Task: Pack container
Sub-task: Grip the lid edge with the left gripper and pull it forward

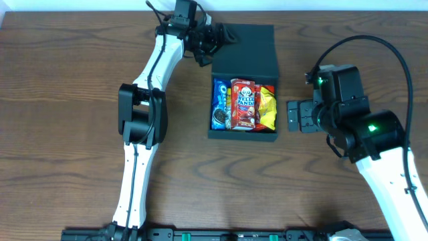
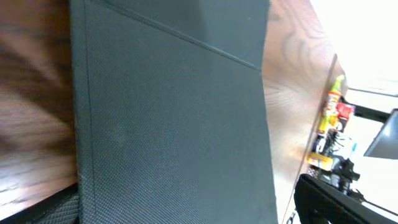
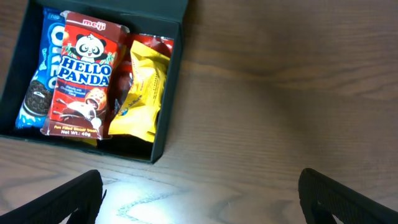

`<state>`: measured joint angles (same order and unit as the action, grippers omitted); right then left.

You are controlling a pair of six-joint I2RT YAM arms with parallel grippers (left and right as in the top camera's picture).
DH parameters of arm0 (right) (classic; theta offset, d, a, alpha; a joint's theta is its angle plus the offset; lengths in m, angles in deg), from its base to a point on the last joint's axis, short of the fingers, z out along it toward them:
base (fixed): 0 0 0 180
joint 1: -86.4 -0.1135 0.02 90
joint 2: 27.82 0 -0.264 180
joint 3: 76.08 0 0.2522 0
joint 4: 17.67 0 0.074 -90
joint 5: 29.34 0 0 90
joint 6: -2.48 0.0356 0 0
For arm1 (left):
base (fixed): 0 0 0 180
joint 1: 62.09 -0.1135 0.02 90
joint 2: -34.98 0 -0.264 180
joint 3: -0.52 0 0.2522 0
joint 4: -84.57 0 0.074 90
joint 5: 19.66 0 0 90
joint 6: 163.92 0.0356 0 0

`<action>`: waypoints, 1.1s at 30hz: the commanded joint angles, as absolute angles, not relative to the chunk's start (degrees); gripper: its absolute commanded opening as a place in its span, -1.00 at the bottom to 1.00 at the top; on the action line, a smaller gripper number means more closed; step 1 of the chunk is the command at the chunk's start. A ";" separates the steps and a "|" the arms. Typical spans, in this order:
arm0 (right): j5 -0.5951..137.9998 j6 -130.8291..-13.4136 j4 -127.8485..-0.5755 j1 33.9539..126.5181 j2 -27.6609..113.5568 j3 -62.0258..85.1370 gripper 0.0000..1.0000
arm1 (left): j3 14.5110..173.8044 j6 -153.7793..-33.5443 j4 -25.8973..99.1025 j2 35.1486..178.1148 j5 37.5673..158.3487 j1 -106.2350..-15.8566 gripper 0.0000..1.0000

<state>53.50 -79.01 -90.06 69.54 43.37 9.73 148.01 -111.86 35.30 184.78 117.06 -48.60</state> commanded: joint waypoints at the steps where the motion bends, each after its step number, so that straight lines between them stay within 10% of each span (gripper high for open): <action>1: 53.13 -79.49 -89.90 69.17 43.33 9.99 0.98 | 147.79 -112.32 36.37 185.66 120.54 -48.23 0.91; 33: 51.40 -79.47 -89.90 69.17 43.33 9.99 0.99 | 147.88 -92.10 38.49 181.92 133.89 -48.18 0.91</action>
<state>52.19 -79.01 -90.04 69.54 43.37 9.73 148.01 -98.33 41.71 184.78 135.62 -48.49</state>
